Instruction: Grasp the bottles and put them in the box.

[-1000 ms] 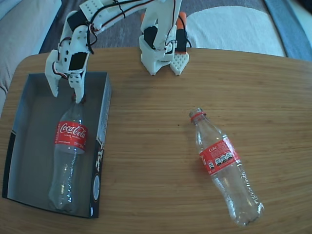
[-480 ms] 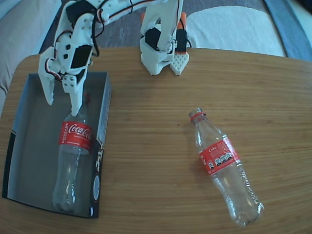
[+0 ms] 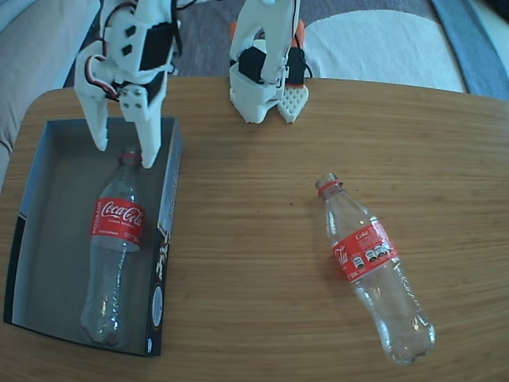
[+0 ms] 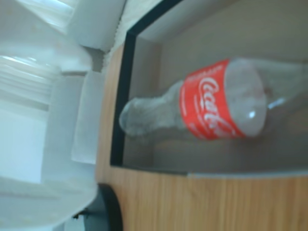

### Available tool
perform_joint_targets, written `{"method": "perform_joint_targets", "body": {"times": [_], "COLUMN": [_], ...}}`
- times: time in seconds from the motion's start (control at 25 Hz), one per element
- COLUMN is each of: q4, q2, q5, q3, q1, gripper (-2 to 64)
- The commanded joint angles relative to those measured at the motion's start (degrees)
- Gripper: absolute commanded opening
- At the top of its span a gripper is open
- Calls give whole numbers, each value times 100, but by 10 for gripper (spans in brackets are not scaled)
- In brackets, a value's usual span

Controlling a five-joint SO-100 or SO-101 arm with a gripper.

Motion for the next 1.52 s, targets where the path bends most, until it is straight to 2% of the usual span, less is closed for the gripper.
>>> {"method": "perform_joint_targets", "body": {"times": [0.0, 0.36, 0.8, 1.24, 1.32, 1.48], "q4": [158, 97, 88, 62, -158, -563], "q2": [158, 53, 123, 79, 149, 114], "q5": [422, 2083, 3744, 5019, 5344, 5669], "q3": [-343, -220, 650, 1626, 1819, 2030], "q1": [-466, -2786, -5168, -6434, -6574, -6697], "gripper": [263, 263, 263, 271, 273, 356]}}
